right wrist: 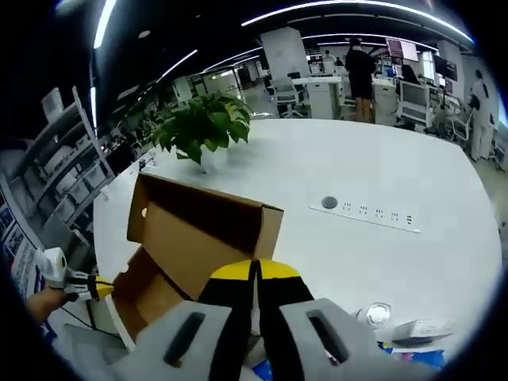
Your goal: Operate the shoe box by opening the lid, removing the specified soft item, and placing it in the target area until the item is outside and the box remains undamaged.
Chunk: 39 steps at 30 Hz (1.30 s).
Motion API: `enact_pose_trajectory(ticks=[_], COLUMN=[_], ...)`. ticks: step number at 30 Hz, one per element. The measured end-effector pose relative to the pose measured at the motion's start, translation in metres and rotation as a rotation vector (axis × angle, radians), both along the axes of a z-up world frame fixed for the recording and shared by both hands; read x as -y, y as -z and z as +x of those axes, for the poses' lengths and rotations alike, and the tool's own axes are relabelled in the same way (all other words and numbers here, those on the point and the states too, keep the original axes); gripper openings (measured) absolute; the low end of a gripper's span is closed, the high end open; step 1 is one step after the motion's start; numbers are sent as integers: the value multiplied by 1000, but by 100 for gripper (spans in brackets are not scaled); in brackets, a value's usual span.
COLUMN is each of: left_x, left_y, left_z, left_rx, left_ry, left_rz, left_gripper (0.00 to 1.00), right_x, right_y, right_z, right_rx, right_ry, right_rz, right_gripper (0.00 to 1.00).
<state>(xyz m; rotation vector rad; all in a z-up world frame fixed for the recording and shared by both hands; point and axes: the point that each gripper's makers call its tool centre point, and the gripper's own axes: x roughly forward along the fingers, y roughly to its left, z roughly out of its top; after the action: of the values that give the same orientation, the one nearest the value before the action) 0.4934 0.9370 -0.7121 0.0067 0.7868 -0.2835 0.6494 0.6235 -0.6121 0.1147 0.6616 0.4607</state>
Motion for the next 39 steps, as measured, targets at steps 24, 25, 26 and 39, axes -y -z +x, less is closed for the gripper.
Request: enact_pose_trajectory(ticks=[24,25,26,39], left_x=[1,1,1,0], left_y=[-1,-1,-1,0], left_z=[2,2,2,2], left_rx=[7,8,8,11], left_ry=[20,21,23,37], left_rz=[-3,-3,-2,-8], left_gripper=[1,1,1,1], right_x=[-6,-6,-6,-11], right_y=[-17,-17,-17,-17], right_z=[-45,-48,-49,-77], right_rx=[178,188,192,263], right_ry=[36,37,37,50], right_rz=[6,4,4,-2], right_gripper=[0,0,0,0])
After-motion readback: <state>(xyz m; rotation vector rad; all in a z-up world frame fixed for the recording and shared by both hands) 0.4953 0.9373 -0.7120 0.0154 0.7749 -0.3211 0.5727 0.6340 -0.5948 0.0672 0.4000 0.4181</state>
